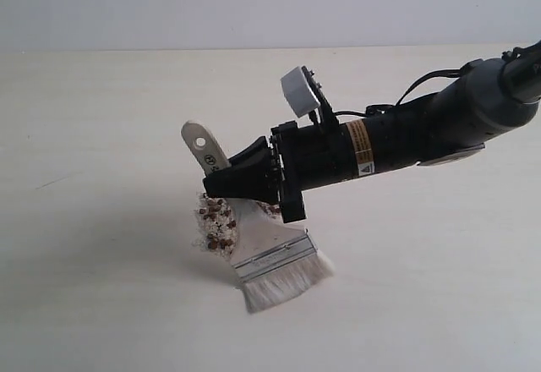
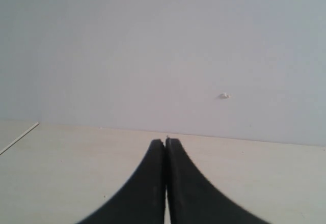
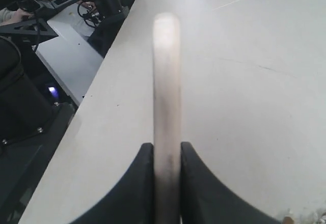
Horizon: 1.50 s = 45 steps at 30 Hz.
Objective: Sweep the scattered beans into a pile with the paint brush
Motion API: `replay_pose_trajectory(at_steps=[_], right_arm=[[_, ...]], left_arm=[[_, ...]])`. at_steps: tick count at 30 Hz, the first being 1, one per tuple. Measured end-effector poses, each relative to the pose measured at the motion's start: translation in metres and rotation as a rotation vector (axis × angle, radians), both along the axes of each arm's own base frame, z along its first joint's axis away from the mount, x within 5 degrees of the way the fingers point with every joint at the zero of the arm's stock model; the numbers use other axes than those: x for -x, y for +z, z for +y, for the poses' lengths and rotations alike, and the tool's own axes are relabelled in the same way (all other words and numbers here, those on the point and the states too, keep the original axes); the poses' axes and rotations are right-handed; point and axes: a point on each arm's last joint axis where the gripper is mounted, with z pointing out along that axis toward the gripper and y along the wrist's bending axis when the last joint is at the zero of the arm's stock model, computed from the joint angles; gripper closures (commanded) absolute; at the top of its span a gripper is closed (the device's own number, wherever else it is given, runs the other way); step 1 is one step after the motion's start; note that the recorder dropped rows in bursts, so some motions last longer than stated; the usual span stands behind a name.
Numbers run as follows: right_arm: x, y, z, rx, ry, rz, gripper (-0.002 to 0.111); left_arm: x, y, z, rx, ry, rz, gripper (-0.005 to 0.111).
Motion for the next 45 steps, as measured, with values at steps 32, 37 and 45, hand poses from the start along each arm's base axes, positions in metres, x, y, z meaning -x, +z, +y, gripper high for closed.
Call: replay_pose_trajectory(at_steps=[32, 37, 45], right_arm=[[-0.054, 0.035, 0.022, -0.021, -0.011, -0.055, 0.108], [-0.043, 0.09, 0.02, -0.041, -0.002, -0.076, 0.108], [0.019, 0.05, 0.066, -0.124, 0.035, -0.009, 0.108]], left_arm=[[0.0, 0.0, 0.0, 0.0, 0.0, 0.0, 0.107], [0.0, 0.0, 0.0, 0.0, 0.0, 0.0, 0.107], [0.0, 0.0, 0.0, 0.0, 0.0, 0.0, 0.107]])
